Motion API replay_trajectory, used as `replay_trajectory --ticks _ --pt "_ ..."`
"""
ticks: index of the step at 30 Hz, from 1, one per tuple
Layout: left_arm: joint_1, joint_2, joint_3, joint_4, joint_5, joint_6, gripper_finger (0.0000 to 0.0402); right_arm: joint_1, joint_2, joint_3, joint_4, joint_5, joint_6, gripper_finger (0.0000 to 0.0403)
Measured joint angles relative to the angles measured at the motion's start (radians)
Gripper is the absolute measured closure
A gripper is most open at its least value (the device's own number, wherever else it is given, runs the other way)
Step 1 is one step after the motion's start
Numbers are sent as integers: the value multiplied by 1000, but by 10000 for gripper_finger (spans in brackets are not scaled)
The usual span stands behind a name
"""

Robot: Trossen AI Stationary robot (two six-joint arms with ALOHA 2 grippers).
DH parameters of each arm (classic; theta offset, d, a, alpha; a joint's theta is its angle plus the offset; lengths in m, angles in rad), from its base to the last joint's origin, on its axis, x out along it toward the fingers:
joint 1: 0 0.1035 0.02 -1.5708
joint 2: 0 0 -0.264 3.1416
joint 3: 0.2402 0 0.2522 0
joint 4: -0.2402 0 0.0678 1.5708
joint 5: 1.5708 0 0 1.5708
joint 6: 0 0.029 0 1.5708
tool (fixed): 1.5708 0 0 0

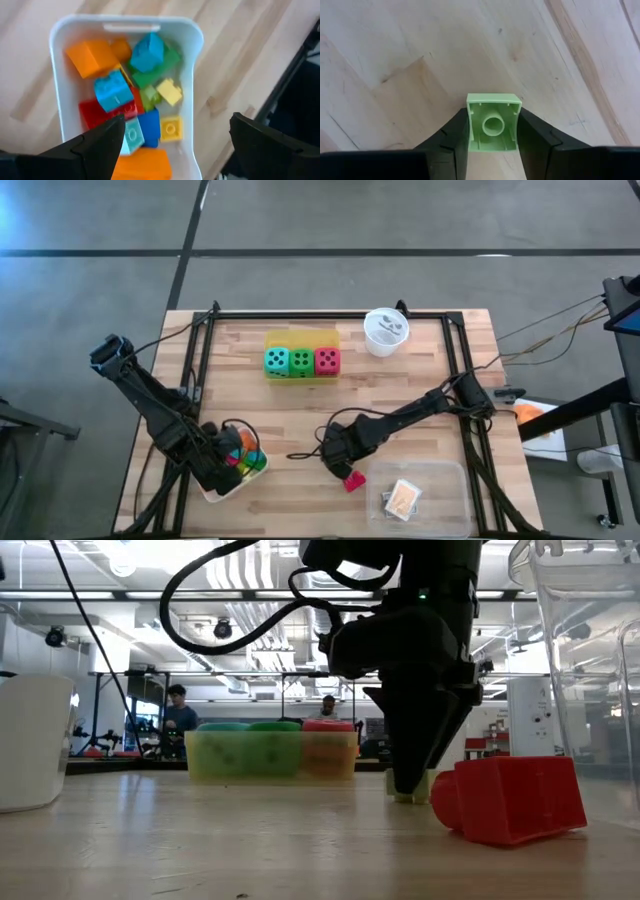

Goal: Pick & Place Toys
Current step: Put the light green game piece into the white bin

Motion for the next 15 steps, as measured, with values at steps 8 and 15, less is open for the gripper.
replay_trajectory --ticks 8,15 --pt "1 0 -12 -8 -166 33 55 16 -8 75 2 33 -56 284" --pt "2 0 -118 109 -177 119 55 41 -11 190 1 66 -127 284"
